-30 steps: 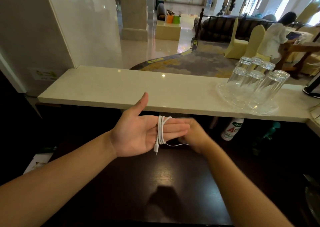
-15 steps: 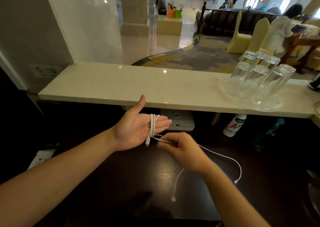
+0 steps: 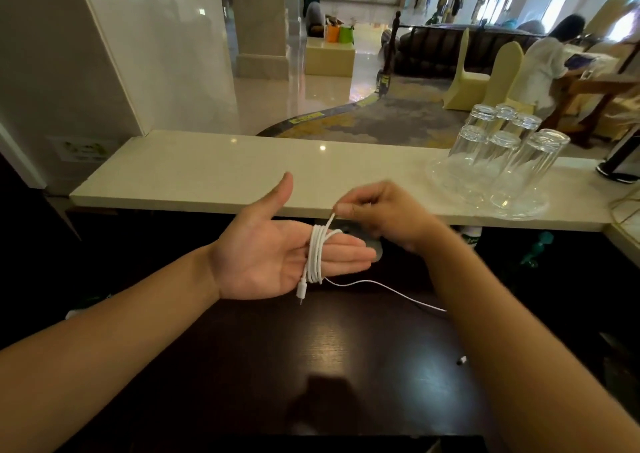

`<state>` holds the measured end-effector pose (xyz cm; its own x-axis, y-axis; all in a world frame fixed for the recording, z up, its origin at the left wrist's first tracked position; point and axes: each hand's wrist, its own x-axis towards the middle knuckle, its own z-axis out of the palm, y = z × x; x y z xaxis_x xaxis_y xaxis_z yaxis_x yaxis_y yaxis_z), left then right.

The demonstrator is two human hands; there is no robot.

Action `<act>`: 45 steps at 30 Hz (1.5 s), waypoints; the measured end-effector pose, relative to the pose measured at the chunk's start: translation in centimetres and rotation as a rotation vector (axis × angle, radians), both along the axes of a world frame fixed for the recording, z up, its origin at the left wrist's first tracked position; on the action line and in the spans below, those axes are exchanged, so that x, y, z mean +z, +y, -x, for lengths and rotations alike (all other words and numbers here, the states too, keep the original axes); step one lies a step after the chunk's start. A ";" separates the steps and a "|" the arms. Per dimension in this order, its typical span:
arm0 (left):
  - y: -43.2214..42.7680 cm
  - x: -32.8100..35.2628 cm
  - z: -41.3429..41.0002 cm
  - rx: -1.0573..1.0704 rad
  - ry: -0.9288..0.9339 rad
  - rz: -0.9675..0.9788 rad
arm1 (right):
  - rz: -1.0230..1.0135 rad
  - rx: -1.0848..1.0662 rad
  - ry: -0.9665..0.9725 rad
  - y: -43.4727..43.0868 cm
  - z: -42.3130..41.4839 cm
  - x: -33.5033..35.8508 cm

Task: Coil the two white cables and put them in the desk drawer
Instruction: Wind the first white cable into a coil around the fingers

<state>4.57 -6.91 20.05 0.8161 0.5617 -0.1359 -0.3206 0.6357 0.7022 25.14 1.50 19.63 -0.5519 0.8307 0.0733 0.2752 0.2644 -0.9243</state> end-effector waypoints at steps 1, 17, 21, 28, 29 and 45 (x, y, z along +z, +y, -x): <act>0.1 0.1 0.2 0.003 -0.065 0.033 | 0.116 -0.015 0.062 -0.5 0.3 -2.2; 1.2 -1.7 1.2 0.372 0.145 0.015 | 0.308 -0.087 0.148 -9.5 2.6 -9.5; 1.8 -2.1 1.4 0.456 0.257 -0.034 | -0.117 0.030 -0.180 -9.8 2.3 -4.7; 1.4 -1.0 0.3 0.123 0.307 -0.102 | -0.462 0.103 -0.401 -5.3 0.8 4.7; 1.2 -0.6 0.3 0.082 0.304 -0.087 | -0.441 0.104 -0.390 -4.1 0.3 5.0; 0.7 -1.4 0.5 0.082 -0.148 0.101 | 0.594 -0.145 0.683 -10.0 5.1 -8.1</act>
